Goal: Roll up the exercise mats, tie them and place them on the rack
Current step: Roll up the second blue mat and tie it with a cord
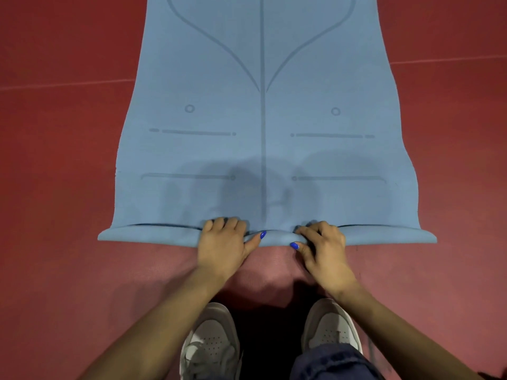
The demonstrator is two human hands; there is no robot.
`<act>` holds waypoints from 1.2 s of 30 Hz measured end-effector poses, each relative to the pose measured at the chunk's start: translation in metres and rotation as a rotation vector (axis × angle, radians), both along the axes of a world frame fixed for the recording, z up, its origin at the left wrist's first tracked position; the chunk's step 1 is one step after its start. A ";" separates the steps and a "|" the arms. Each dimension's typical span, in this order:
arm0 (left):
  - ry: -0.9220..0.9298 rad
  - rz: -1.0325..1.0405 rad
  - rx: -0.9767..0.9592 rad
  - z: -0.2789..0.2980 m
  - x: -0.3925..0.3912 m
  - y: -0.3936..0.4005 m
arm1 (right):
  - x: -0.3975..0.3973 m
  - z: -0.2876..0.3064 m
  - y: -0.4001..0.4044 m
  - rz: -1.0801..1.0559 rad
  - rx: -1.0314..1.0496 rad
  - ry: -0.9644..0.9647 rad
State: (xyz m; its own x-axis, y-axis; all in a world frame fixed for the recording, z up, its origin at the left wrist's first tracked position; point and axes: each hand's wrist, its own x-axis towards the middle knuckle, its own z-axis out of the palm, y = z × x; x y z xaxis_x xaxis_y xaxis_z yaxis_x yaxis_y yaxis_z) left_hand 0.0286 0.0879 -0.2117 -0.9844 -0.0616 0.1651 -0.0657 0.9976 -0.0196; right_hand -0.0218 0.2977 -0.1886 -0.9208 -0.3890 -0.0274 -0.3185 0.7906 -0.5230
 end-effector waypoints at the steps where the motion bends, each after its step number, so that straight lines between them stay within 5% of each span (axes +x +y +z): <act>1: 0.000 0.010 -0.001 0.000 0.000 0.001 | 0.000 0.001 -0.002 -0.004 0.026 0.009; 8: 0.013 -0.014 -0.007 -0.005 0.001 -0.001 | 0.004 0.015 -0.024 0.140 0.160 0.046; 18: -0.051 -0.132 0.041 0.008 -0.012 -0.002 | -0.015 0.012 -0.040 0.084 0.159 -0.151; 27: -0.099 -0.033 0.150 0.016 -0.012 -0.001 | -0.014 0.014 -0.039 0.203 0.315 -0.252; 36: -0.125 0.049 0.178 0.023 -0.020 0.001 | -0.011 0.009 -0.042 0.106 0.261 -0.039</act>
